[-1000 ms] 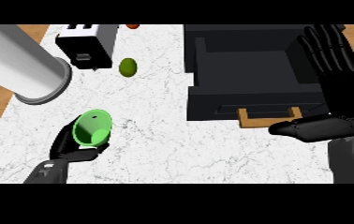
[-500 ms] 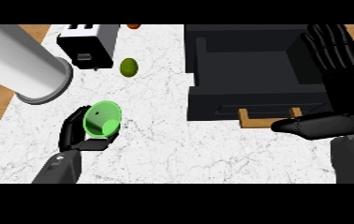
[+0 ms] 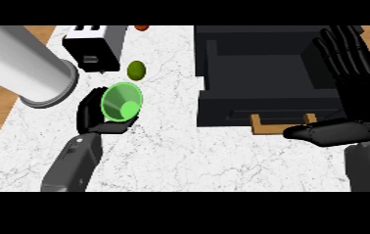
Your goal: Pick up the cup, place it into the drawer and close the drawer
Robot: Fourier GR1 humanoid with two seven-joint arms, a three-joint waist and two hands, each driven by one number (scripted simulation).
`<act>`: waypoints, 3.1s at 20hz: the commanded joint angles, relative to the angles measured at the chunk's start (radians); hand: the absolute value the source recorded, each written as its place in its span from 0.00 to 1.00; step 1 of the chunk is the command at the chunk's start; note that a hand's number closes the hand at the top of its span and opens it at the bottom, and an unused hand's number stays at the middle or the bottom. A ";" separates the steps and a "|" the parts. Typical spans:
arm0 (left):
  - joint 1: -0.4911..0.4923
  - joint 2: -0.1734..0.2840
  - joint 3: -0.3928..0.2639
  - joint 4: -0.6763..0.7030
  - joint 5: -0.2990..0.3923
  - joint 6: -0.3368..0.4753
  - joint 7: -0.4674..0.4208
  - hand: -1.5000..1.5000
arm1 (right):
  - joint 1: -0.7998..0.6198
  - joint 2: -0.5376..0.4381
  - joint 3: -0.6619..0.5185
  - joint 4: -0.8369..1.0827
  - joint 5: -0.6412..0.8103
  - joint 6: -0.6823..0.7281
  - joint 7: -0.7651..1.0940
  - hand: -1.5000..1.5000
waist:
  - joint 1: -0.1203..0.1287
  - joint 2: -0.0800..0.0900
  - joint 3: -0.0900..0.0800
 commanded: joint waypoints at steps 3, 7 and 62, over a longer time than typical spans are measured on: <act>-0.118 -0.071 -0.065 -0.152 -0.003 -0.013 0.075 1.00 | 0.012 -0.029 -0.021 -0.050 -0.020 0.012 0.040 0.00 | 0.014 -0.012 0.003; -0.173 -0.123 -0.129 -0.295 -0.007 0.019 0.266 1.00 | 0.026 -0.002 -0.014 -0.056 0.001 -0.021 0.042 0.00 | 0.026 -0.015 0.003; -0.693 -0.129 -0.633 -0.023 0.573 0.446 0.602 0.00 | -0.084 -0.132 0.292 0.050 -0.159 0.463 0.098 1.00 | -0.147 0.026 0.001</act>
